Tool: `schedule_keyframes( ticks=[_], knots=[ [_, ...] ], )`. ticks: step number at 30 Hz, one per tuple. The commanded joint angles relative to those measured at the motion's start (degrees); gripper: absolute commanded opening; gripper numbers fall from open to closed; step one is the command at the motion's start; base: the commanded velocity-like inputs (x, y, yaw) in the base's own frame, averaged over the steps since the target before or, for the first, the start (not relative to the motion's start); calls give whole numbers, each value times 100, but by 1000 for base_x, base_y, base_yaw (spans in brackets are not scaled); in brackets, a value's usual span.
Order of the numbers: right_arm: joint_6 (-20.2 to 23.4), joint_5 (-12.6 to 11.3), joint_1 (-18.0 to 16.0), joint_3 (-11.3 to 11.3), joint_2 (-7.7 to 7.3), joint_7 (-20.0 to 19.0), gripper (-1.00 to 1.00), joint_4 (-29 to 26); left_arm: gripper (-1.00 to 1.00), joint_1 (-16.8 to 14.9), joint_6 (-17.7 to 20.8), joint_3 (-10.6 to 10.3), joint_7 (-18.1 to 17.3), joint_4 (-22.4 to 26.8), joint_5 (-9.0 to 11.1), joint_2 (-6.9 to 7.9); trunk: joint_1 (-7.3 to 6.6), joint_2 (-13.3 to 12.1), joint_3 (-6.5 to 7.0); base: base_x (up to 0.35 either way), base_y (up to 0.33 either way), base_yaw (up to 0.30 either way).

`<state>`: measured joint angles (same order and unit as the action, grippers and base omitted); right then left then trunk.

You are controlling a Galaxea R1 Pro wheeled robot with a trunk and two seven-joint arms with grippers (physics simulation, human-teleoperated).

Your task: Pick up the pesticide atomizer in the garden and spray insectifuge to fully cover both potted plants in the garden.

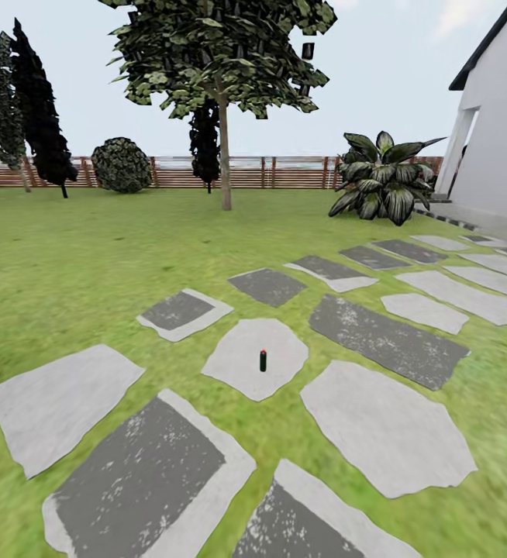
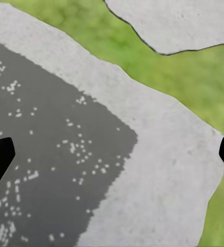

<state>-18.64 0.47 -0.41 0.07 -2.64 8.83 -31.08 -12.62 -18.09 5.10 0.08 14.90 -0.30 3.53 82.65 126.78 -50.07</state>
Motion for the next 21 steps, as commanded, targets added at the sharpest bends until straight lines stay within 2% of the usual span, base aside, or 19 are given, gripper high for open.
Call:
schedule_keyframes(
  ticks=[1, 21],
  knots=[
    [-16, 5, -3, 2, 0, 14, 100, 5, 100, -3, -18, 17, 1, -4, -4, -1, 2, 2, -5, 280, -166, 0],
    [-17, 4, -3, 2, 0, 14, 100, 5, 100, -3, -14, 17, 1, -5, -6, -1, 2, 2, -5, 280, -166, 0]
  ],
)
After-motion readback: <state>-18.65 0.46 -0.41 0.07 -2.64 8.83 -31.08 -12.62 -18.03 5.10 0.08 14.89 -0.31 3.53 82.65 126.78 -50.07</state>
